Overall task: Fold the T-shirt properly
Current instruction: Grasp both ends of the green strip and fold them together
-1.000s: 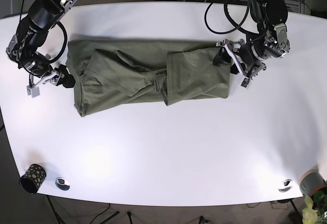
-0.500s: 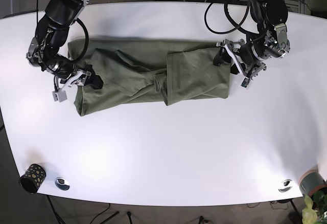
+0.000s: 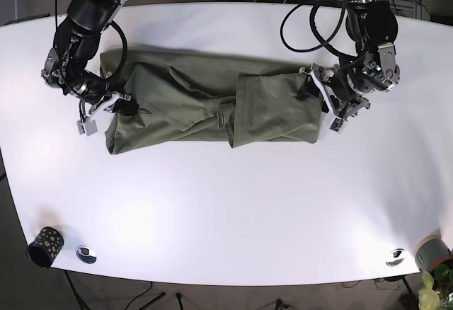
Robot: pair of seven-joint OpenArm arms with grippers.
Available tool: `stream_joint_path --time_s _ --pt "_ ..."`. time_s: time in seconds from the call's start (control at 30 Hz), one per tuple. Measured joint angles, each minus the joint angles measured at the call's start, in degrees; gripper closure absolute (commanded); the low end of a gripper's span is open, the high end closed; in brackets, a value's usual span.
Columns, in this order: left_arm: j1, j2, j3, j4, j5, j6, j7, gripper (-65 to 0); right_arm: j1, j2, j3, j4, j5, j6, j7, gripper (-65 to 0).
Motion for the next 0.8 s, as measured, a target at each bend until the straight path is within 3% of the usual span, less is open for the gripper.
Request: stream_joint_path --time_s 0.23,0.37,0.57,0.67,0.8 --pt "-3.6 4.0 4.9 -3.6 6.5 0.0 -1.0 -36.5 -3.1 2.4 0.1 9.3 -0.9 -0.04 -0.7 0.0" --pt "-5.8 5.6 6.7 -7.6 6.8 -0.2 -2.2 -36.5 -5.4 2.8 0.1 19.2 -0.9 -0.15 -1.4 0.0" --pt "-6.6 8.7 9.1 -10.0 7.6 0.0 -4.5 -36.5 -7.4 2.0 -0.2 29.5 0.3 0.04 -5.9 0.0" --pt "-6.3 10.6 11.3 -10.6 7.6 0.0 -5.3 -36.5 -7.9 0.2 -0.6 34.5 -0.2 -0.11 -7.8 0.0" --pt "-6.6 11.6 14.4 -12.4 7.0 0.0 -6.2 -36.5 -8.2 -2.1 -7.0 38.5 -0.8 0.04 -8.7 0.0"
